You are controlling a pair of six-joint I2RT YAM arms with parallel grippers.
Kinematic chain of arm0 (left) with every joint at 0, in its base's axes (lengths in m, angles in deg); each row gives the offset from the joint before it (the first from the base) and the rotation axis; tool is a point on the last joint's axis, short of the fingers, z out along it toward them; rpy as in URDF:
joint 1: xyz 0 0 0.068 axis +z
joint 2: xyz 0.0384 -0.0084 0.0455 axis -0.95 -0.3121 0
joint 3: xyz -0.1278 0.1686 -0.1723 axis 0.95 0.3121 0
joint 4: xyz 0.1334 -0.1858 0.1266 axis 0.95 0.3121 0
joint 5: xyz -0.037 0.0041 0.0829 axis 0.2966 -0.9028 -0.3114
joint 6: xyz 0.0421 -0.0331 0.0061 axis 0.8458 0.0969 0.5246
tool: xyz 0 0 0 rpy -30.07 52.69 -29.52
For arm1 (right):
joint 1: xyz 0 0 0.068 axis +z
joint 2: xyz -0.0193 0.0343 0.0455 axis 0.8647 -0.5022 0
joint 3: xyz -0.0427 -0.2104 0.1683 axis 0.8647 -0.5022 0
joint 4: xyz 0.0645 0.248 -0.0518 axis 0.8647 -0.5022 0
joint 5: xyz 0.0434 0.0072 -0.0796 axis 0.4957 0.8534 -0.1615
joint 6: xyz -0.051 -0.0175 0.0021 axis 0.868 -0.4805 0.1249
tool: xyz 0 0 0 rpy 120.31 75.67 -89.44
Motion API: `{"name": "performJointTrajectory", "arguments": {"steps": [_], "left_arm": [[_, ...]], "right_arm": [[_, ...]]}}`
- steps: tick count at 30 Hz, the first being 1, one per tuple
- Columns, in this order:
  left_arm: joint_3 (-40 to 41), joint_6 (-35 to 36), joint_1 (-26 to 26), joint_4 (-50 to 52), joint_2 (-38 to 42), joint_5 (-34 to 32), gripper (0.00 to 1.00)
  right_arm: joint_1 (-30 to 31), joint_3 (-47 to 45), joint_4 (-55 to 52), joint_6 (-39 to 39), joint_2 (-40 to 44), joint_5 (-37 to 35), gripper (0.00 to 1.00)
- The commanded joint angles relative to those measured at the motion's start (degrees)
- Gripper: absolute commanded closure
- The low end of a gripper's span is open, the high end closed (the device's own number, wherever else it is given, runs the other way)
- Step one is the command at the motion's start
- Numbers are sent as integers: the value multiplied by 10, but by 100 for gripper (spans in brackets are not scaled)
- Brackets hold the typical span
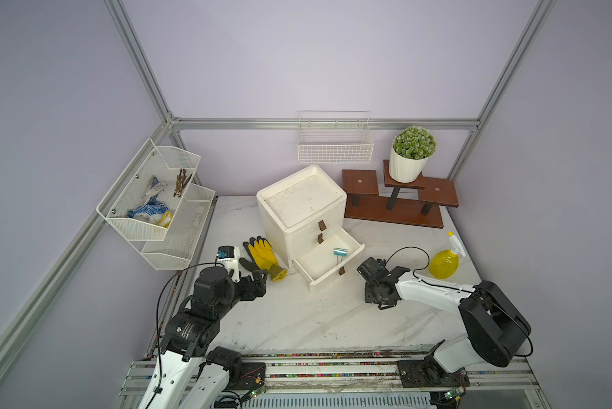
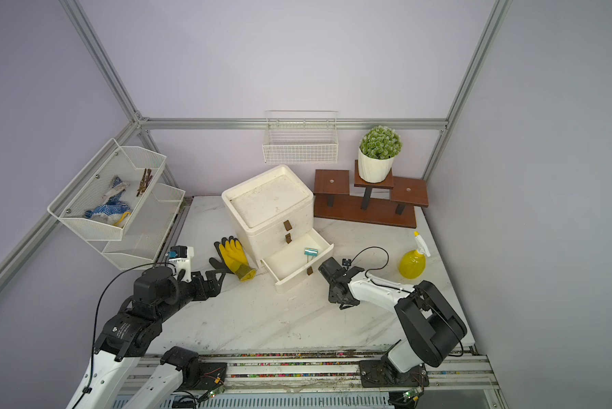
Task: Put the binder clips in the drawer according to color
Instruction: Pick up the binder clip at the center of the board, then place the binder clip in the drawer.
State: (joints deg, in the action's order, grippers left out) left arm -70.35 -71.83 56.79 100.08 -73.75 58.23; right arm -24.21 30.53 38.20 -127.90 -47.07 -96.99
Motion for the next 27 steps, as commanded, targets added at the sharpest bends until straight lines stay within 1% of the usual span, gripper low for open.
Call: {"name": "performJointTrajectory", "arguments": {"steps": [1, 3, 6, 8, 11, 13, 16, 19, 21, 24, 27], "left_arm": [[6, 12, 2, -21, -1, 5, 8], [6, 12, 2, -22, -2, 6, 8], [6, 12, 2, -22, -1, 6, 8], [7, 12, 2, -22, 0, 5, 8], [6, 12, 2, -22, 0, 5, 8], [6, 13, 2, -21, 1, 5, 8], [6, 13, 2, -22, 2, 4, 8], [6, 13, 2, -22, 0, 3, 8], [6, 13, 2, -22, -1, 4, 8], [6, 12, 2, -22, 0, 3, 8], [6, 12, 2, -22, -2, 3, 8]], "right_arm": [[-2, -2, -16, 0, 26, -6, 68], [4, 23, -37, 2, 44, -17, 73], [10, 88, -49, 30, 60, -3, 74], [16, 141, -41, 41, 52, 11, 73], [22, 224, -19, 52, 1, 36, 73], [25, 279, -6, 63, -59, 52, 74], [38, 342, 6, 81, -123, 48, 74], [47, 370, 13, 88, -171, 42, 74], [50, 371, 12, 83, -189, 37, 74], [56, 350, 45, 90, -194, 34, 72], [62, 349, 62, 112, -200, 22, 71]]}}
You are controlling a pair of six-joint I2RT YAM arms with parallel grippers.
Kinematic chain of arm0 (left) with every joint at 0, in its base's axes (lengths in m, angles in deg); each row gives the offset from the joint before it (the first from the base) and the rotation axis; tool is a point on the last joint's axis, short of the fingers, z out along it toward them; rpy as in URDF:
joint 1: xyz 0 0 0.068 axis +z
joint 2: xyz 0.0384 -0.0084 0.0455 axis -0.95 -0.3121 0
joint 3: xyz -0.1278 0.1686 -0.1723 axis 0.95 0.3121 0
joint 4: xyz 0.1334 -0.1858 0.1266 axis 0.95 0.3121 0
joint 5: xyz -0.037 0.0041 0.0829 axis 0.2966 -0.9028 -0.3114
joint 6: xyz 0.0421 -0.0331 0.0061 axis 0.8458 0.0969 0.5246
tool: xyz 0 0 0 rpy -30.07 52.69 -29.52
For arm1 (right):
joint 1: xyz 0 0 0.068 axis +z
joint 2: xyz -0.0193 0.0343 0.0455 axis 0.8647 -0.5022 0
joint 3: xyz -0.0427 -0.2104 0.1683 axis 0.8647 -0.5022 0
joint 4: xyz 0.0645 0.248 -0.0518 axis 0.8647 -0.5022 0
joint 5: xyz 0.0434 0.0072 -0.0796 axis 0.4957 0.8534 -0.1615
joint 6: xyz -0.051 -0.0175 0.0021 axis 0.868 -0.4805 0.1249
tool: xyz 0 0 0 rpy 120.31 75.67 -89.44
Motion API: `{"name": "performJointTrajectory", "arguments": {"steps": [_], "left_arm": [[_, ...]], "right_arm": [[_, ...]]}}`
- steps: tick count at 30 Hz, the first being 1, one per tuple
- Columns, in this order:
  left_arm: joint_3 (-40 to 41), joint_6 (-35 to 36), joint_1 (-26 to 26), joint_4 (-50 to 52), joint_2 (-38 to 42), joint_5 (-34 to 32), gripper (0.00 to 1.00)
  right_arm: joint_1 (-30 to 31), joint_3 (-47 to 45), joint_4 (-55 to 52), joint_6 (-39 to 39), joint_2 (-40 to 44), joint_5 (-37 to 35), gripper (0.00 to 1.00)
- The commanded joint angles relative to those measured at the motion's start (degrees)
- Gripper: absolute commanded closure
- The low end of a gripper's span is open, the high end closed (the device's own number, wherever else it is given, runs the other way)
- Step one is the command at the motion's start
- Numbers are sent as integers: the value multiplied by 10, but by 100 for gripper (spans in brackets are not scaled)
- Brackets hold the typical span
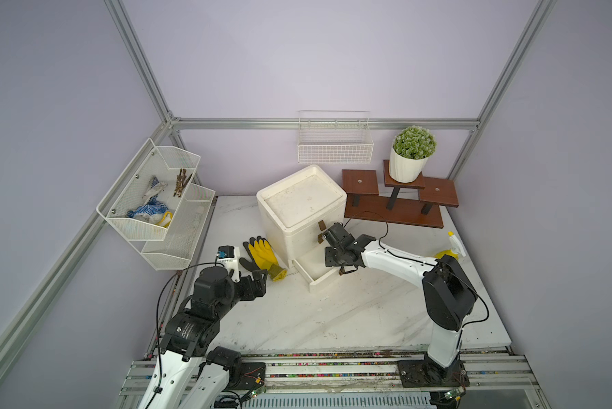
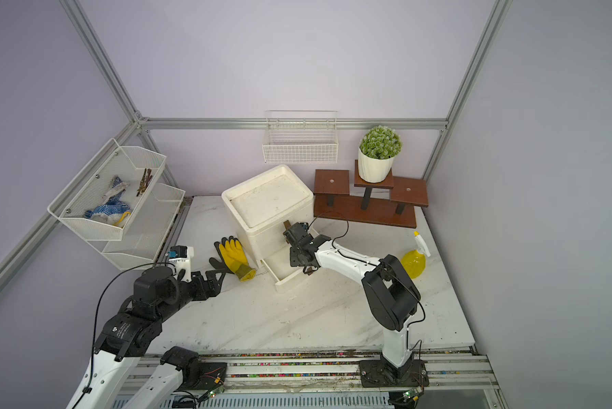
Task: Put the binder clips in the drawer according to color
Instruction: Place the binder clip in the drawer, then close the drawer in the storage box.
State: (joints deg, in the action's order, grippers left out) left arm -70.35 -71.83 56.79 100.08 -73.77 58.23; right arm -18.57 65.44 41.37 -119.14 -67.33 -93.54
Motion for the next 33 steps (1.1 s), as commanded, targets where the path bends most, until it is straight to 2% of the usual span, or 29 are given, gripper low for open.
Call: {"name": "performJointTrajectory", "arguments": {"steps": [1, 4, 7, 9, 12, 15, 16, 19, 21, 24, 28, 33], "left_arm": [[6, 12, 2, -22, -2, 4, 8], [6, 12, 2, -21, -2, 3, 8], [6, 12, 2, -21, 1, 2, 8], [6, 12, 2, -21, 1, 2, 8], [6, 12, 2, -22, -1, 3, 8], [6, 12, 2, -21, -1, 2, 8], [6, 12, 2, -21, -1, 3, 8], [6, 12, 2, -22, 1, 2, 8], [6, 12, 2, -22, 1, 3, 8], [6, 13, 2, -21, 0, 3, 8], [6, 12, 2, -21, -1, 4, 8], [6, 14, 2, -22, -6, 4, 8]], "right_arm": [[6, 2, 31, 30, -2, -14, 70], [7, 21, 10, 39, -25, -21, 62], [11, 26, -6, 42, -33, -30, 44], [13, 20, -6, 43, -21, -39, 28], [16, 4, 8, 47, 20, -49, 17], [17, -43, 46, 39, 90, -68, 13], [17, -65, 62, 35, 113, -72, 15], [15, -185, 168, 51, 200, -51, 29], [8, -282, 264, 63, 248, -14, 44], [-9, -383, 365, 68, 273, 32, 63], [-31, -407, 403, 56, 255, 84, 68], [-37, -379, 429, 52, 200, 107, 68]]}}
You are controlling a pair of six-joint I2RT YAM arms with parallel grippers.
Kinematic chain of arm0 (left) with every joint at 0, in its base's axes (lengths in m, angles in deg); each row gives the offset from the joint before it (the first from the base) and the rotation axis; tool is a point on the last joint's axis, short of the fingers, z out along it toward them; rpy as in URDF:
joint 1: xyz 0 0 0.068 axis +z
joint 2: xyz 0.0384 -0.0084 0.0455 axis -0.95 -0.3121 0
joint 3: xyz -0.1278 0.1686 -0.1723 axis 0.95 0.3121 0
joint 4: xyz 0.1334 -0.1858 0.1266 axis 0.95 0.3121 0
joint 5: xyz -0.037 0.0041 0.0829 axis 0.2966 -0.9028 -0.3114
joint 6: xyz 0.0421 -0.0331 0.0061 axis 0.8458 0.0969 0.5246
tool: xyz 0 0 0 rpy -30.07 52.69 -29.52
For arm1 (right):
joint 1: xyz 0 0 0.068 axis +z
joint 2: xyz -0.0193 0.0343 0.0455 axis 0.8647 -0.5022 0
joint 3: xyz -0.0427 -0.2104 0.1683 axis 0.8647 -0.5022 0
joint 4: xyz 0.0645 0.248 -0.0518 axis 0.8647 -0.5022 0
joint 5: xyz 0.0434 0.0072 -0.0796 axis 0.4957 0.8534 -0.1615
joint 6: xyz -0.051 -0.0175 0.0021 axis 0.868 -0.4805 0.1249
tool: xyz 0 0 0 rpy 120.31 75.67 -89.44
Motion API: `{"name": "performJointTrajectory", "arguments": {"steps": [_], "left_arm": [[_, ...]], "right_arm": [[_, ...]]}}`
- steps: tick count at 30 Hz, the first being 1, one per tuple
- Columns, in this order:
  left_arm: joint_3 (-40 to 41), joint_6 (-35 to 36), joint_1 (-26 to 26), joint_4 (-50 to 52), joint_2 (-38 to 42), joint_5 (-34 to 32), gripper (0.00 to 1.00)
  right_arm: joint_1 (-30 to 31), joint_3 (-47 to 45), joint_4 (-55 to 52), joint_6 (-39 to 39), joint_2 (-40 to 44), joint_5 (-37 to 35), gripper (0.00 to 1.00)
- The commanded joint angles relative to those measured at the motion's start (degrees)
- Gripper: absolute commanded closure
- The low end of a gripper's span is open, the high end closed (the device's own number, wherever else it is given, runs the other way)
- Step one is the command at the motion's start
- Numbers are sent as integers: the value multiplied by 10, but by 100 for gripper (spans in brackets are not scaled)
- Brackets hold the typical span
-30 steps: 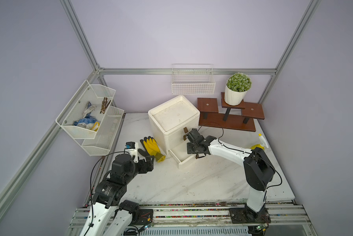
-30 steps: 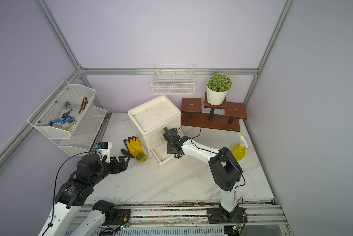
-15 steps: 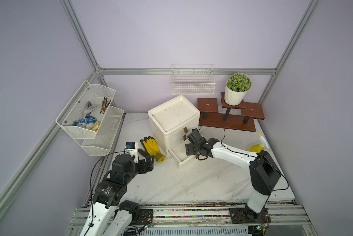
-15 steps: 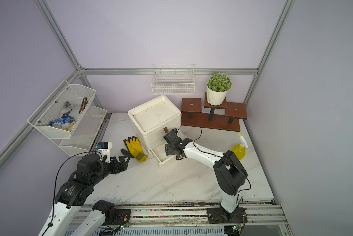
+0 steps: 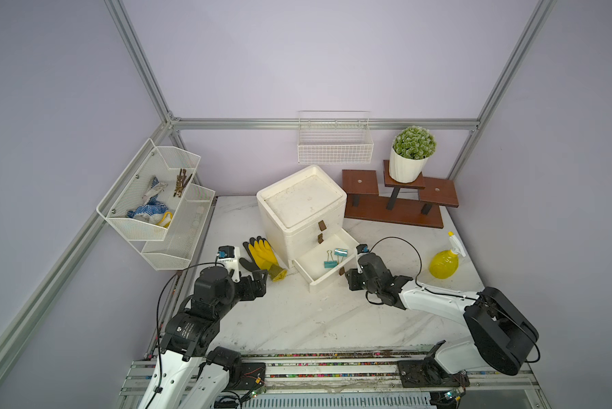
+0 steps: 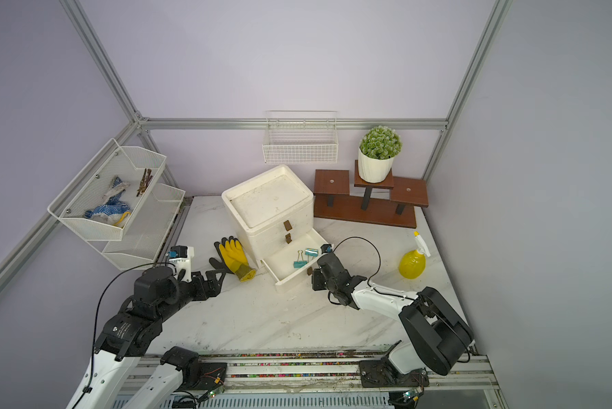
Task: Put the binder clips in the drawer according to color
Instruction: Close the drawer in the storage box.
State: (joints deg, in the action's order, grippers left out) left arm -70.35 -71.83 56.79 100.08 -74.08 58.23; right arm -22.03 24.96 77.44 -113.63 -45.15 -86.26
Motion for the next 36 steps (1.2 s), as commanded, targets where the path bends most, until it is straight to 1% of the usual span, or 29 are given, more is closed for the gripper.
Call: {"name": "performJointTrajectory", "arguments": {"steps": [1, 3, 13, 23, 30, 36], "left_arm": [[6, 14, 2, -22, -3, 4, 8], [6, 14, 2, -22, -3, 4, 8], [6, 13, 2, -22, -5, 4, 8], [6, 13, 2, -21, -3, 3, 8], [6, 13, 2, -21, -4, 4, 8], [6, 13, 2, -21, -4, 3, 8]], "right_arm": [[-4, 34, 68, -6, -31, 39, 69], [-7, 47, 70, -7, -68, 49, 69], [-11, 101, 99, -11, -120, 50, 68], [-17, 189, 125, -32, -213, 77, 69], [-21, 199, 196, -65, -251, 92, 70], [-22, 207, 227, -98, -278, 88, 70]]}}
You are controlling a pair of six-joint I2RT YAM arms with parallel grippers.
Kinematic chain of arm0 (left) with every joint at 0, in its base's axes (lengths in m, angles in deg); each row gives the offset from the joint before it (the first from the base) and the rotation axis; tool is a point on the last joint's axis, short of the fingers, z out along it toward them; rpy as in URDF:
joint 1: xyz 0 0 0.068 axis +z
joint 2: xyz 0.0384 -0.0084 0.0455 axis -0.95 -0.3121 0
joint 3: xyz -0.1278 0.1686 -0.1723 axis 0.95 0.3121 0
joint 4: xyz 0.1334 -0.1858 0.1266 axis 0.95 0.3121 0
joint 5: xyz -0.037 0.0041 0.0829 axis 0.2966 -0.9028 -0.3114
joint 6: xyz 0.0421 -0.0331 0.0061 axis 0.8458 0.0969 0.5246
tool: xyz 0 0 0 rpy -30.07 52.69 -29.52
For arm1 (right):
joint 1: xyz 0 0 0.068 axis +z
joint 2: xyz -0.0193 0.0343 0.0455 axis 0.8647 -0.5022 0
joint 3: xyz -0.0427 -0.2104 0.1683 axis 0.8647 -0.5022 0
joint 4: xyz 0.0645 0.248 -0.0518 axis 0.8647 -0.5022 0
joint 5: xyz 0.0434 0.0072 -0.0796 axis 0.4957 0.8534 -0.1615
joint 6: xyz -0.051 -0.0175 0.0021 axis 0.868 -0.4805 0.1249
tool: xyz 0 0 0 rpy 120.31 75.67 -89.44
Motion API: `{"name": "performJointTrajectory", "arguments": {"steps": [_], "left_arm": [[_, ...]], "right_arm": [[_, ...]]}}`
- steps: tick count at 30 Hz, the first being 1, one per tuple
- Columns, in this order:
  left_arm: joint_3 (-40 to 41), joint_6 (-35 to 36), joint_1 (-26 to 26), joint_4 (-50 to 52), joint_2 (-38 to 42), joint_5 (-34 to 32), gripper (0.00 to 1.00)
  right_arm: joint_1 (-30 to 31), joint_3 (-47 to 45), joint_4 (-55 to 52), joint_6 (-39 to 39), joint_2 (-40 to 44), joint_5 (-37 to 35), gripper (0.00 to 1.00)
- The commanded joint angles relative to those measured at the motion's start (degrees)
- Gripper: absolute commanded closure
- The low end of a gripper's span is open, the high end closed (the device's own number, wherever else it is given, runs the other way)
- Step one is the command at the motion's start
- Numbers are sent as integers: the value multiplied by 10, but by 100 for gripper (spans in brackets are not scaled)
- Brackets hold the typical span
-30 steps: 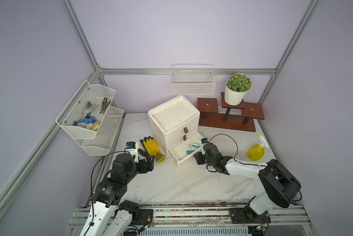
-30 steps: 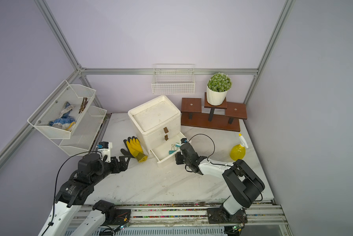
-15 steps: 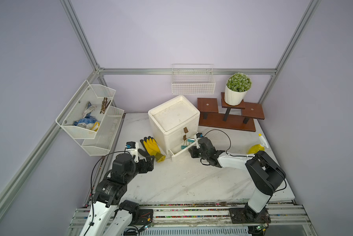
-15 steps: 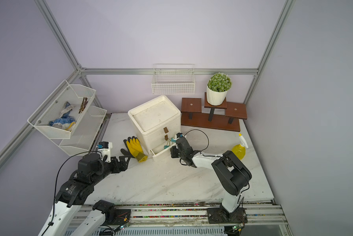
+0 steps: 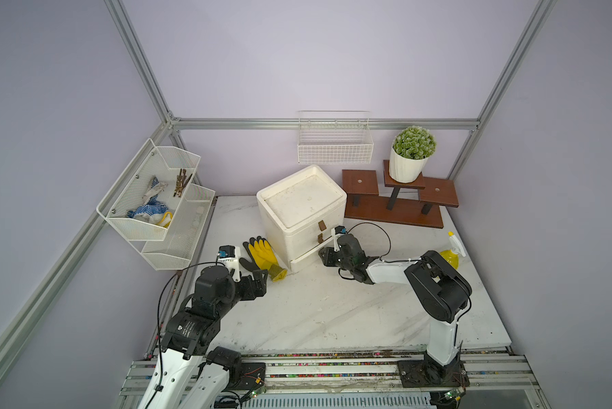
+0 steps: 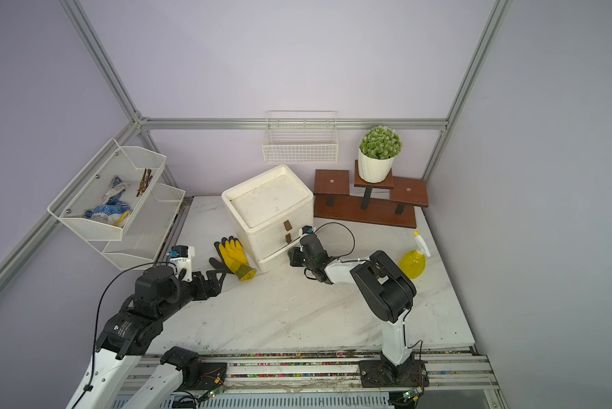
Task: Put the binder clips in the drawer according to color
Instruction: Close the drawer in the storage box.
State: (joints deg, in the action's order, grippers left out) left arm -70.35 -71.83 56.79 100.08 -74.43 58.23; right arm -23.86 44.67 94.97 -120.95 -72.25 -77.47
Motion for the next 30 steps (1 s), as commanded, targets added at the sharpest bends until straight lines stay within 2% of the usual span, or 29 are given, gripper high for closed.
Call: {"name": "performJointTrajectory", "arguments": {"steps": [1, 15, 20, 22, 23, 25, 26, 30], "left_arm": [[6, 13, 2, -22, 1, 3, 8], [6, 12, 2, -21, 1, 3, 8], [6, 12, 2, -21, 1, 0, 6], [4, 11, 2, -20, 1, -2, 5], [4, 10, 2, -19, 1, -5, 4], [1, 8, 2, -17, 3, -12, 0], [-1, 6, 2, -15, 3, -19, 0], [0, -15, 3, -27, 8, -56, 0]], "right_arm": [[-4, 11, 56, -29, -9, -2, 70], [-4, 38, 89, -65, -43, -5, 70], [-4, 1, 87, -63, -2, -26, 68], [-4, -29, 75, -56, 41, -45, 61], [-4, -41, 50, -50, 71, -61, 52], [-5, -64, 7, -28, 134, -90, 28], [-5, -79, -14, -19, 172, -112, 4], [-12, -100, -141, 46, 316, -188, 1]]}}
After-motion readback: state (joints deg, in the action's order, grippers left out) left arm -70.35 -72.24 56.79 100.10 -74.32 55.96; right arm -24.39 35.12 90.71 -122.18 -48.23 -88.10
